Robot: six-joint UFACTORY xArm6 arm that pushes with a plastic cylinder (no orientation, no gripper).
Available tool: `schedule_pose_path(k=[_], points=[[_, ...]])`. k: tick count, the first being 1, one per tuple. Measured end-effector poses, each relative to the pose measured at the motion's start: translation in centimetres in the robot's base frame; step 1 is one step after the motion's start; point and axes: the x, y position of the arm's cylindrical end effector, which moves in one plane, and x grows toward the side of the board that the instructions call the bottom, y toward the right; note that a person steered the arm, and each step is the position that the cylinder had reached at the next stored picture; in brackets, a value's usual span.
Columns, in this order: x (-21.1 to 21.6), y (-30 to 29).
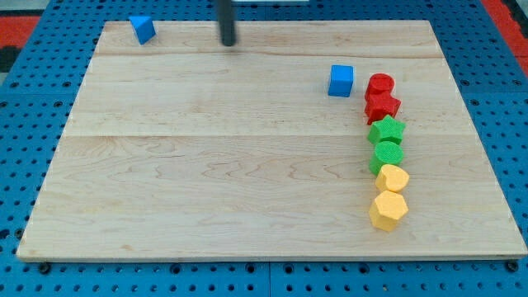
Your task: Move the cube diagonally to the triangle
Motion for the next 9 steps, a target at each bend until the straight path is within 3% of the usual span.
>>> schedule_pose_path(k=[1, 2, 3, 5, 6, 7, 8, 9], points=[[1.6, 10.2], [6.6, 15.0], [11.1, 15.5], [12.7, 9.9], [12.9, 2.1], [13.4, 0.4], [18.2, 1.8], [19.2, -2.6]])
